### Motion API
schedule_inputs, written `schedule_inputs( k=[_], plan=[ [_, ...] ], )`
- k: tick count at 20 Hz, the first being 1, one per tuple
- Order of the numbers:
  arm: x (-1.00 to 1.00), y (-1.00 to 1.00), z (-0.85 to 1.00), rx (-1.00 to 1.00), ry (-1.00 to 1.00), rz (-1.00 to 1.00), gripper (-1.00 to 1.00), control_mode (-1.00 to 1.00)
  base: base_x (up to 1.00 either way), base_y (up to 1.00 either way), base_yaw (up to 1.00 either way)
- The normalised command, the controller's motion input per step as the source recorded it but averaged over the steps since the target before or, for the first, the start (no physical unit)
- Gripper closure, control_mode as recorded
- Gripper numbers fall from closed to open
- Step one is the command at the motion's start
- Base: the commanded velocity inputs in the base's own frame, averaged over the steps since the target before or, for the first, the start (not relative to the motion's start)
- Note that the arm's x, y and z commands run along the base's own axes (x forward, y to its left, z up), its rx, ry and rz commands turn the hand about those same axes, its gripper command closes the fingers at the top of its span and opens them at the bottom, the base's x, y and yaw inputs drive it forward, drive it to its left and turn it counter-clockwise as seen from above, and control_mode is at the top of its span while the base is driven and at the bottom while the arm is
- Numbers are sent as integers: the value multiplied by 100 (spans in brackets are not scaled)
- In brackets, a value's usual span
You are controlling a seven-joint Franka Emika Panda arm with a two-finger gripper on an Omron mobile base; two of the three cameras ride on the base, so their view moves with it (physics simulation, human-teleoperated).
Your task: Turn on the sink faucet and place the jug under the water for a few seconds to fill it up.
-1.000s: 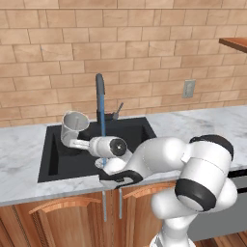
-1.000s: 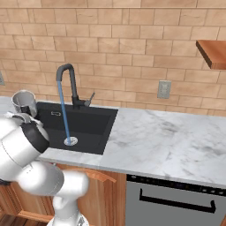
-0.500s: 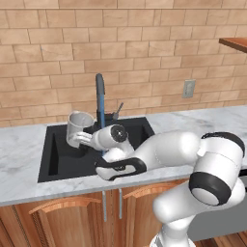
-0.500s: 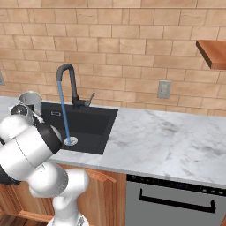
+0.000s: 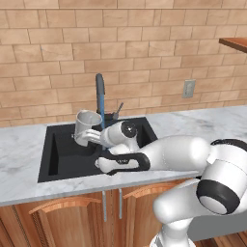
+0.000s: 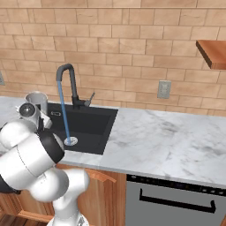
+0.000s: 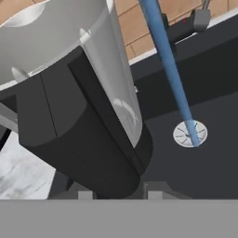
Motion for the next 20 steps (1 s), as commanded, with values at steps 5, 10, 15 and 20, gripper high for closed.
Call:
schedule_inputs(
  k=[5,10,15,20],
  plan=[
    [0,-9,0,0,0,-7,100,-100,0,0,0],
    [0,-8,0,-1,0,-7,100,-100,0,0,0],
    [2,-13,0,-1,0,-7,100,-100,0,0,0],
    [7,-20,0,0,3,-7,100,-100,0,0,0]
  ],
)
